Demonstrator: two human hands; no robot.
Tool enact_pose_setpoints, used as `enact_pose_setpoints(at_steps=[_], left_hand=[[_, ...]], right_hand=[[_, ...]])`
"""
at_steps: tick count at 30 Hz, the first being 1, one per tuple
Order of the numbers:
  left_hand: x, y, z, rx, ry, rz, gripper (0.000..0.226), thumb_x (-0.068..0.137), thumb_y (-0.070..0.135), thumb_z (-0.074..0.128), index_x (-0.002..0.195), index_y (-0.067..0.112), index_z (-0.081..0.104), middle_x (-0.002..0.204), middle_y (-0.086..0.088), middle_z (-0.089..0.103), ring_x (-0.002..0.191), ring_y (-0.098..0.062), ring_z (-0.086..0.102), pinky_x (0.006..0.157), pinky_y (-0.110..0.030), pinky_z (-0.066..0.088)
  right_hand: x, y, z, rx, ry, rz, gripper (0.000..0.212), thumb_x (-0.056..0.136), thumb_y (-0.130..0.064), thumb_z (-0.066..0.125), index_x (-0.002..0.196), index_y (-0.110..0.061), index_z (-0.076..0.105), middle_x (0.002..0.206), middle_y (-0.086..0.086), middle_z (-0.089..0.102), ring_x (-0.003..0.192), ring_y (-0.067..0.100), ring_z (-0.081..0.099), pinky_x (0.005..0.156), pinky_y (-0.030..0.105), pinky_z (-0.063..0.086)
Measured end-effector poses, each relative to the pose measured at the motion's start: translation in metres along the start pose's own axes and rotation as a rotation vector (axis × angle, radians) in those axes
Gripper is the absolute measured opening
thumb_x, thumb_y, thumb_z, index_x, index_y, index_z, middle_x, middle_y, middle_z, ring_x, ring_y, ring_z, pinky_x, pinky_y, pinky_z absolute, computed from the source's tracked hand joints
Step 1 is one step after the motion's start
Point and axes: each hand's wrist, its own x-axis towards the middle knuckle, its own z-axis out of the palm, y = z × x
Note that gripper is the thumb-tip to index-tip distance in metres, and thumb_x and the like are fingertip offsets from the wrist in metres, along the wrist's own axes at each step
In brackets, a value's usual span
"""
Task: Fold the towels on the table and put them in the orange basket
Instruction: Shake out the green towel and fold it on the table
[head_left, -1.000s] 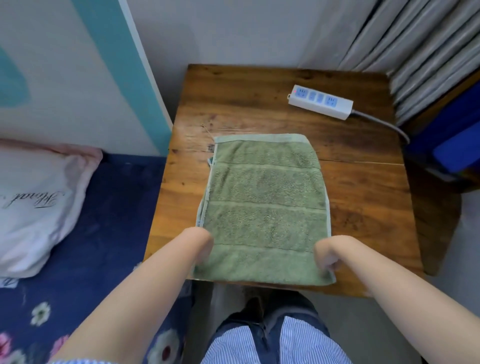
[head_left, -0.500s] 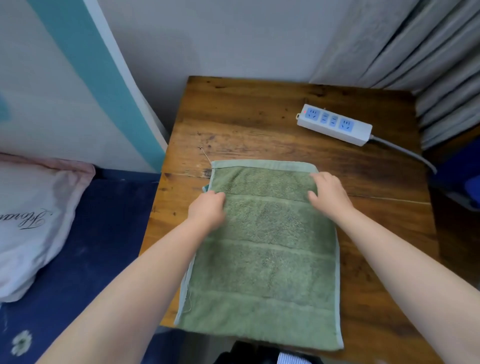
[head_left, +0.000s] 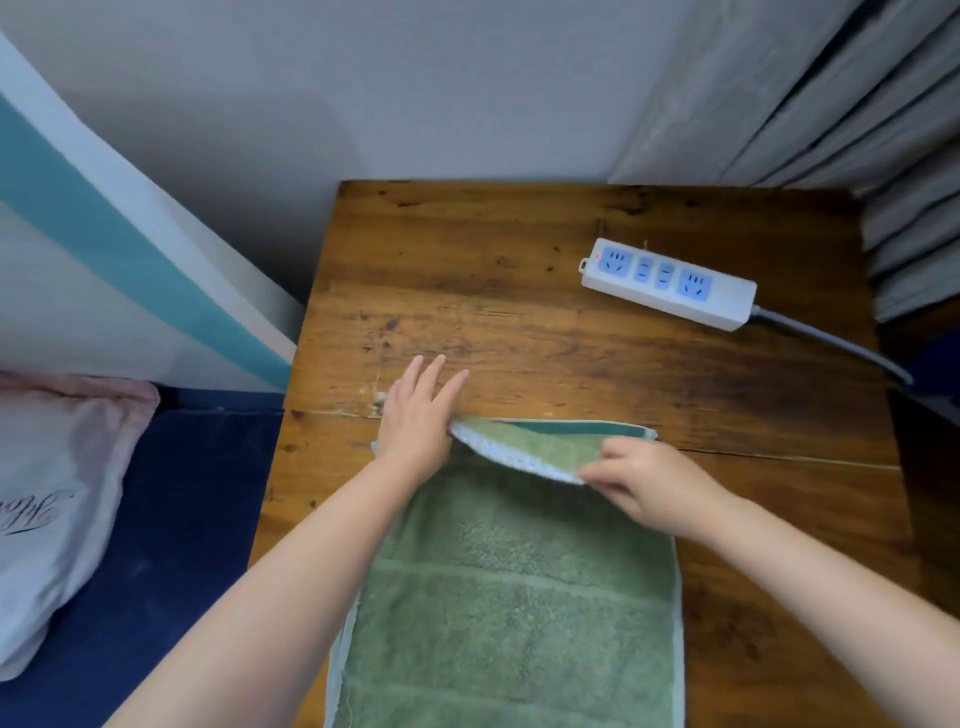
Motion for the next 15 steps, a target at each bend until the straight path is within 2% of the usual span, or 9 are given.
enact_pose_setpoints(at_steps=[1, 3, 5, 6, 8, 10, 12, 14, 15], left_hand=[[0.003, 0.002, 0.000, 0.045, -0.032, 0.030, 0.063, 0.084, -0.005, 0.047, 0.138, 0.024, 0.037, 0.154, -0.002, 0.021, 0.144, -0.022, 0.006, 0.117, -0.041, 0.006], [0.008, 0.002, -0.001, 0.112, -0.018, 0.084, 0.044, 0.082, -0.003, 0.049, 0.120, 0.019, 0.057, 0.135, -0.006, 0.050, 0.135, -0.022, 0.033, 0.116, -0.039, 0.010], [0.004, -0.006, -0.005, 0.077, 0.014, 0.092, 0.031, 0.081, -0.001, 0.049, 0.105, 0.013, 0.061, 0.109, -0.006, 0.063, 0.111, -0.024, 0.053, 0.103, -0.034, 0.032], [-0.001, -0.012, -0.006, 0.065, 0.011, 0.096, 0.028, 0.081, 0.000, 0.049, 0.103, 0.012, 0.060, 0.104, -0.006, 0.063, 0.104, -0.025, 0.056, 0.090, -0.033, 0.041], [-0.014, -0.025, -0.010, 0.104, -0.024, 0.117, 0.028, 0.082, 0.001, 0.050, 0.107, 0.012, 0.057, 0.104, -0.005, 0.063, 0.099, -0.026, 0.057, 0.072, -0.033, 0.046], [-0.030, -0.038, -0.012, 0.116, -0.046, 0.115, 0.024, 0.086, 0.004, 0.049, 0.107, 0.013, 0.057, 0.106, -0.004, 0.063, 0.098, -0.026, 0.057, 0.068, -0.033, 0.045], [-0.041, -0.046, -0.016, 0.059, -0.029, 0.104, 0.018, 0.091, 0.012, 0.048, 0.105, 0.013, 0.060, 0.105, -0.004, 0.065, 0.096, -0.025, 0.058, 0.068, -0.031, 0.043], [-0.050, -0.054, -0.020, -0.097, -0.076, 0.088, 0.016, 0.093, 0.017, 0.050, 0.103, 0.013, 0.061, 0.095, -0.002, 0.066, 0.084, -0.021, 0.058, 0.064, -0.027, 0.040], [-0.051, -0.056, -0.021, -0.215, -0.157, 0.067, 0.015, 0.093, 0.018, 0.051, 0.101, 0.014, 0.062, 0.085, 0.001, 0.064, 0.073, -0.015, 0.055, 0.060, -0.023, 0.039]], right_hand=[[-0.005, 0.001, 0.004, 0.013, -0.028, -0.006, 0.028, 0.094, -0.023, 0.046, 0.118, -0.024, 0.062, 0.101, 0.003, 0.061, 0.091, 0.018, 0.057, 0.074, 0.027, 0.045], [-0.011, 0.004, 0.011, 0.042, -0.029, 0.019, 0.030, 0.095, -0.025, 0.044, 0.121, -0.025, 0.058, 0.104, 0.002, 0.060, 0.094, 0.018, 0.057, 0.072, 0.024, 0.041], [-0.015, 0.008, 0.017, -0.004, -0.006, 0.095, 0.030, 0.094, -0.026, 0.045, 0.122, -0.022, 0.056, 0.107, 0.001, 0.060, 0.098, 0.018, 0.056, 0.074, 0.024, 0.041], [-0.016, 0.012, 0.019, -0.047, 0.005, 0.141, 0.029, 0.093, -0.026, 0.047, 0.119, -0.021, 0.057, 0.107, 0.000, 0.060, 0.099, 0.018, 0.056, 0.075, 0.024, 0.041], [-0.017, 0.015, 0.023, -0.102, 0.030, 0.210, 0.024, 0.091, -0.022, 0.048, 0.109, -0.018, 0.062, 0.105, 0.000, 0.061, 0.099, 0.018, 0.056, 0.071, 0.022, 0.038], [-0.016, 0.012, 0.025, -0.063, 0.062, 0.265, 0.020, 0.089, -0.014, 0.047, 0.098, -0.014, 0.065, 0.099, 0.003, 0.063, 0.094, 0.019, 0.056, 0.068, 0.020, 0.033], [-0.013, 0.008, 0.023, 0.048, 0.100, 0.333, 0.016, 0.088, -0.010, 0.048, 0.090, -0.012, 0.063, 0.092, 0.006, 0.064, 0.082, 0.019, 0.054, 0.066, 0.022, 0.033], [-0.007, 0.001, 0.018, 0.181, 0.092, 0.417, 0.011, 0.087, -0.009, 0.048, 0.082, -0.014, 0.056, 0.082, 0.006, 0.062, 0.069, 0.017, 0.049, 0.056, 0.027, 0.033], [-0.005, 0.003, 0.015, 0.261, 0.079, 0.463, 0.011, 0.087, -0.008, 0.049, 0.080, -0.015, 0.054, 0.079, 0.005, 0.060, 0.065, 0.016, 0.047, 0.054, 0.027, 0.033]])
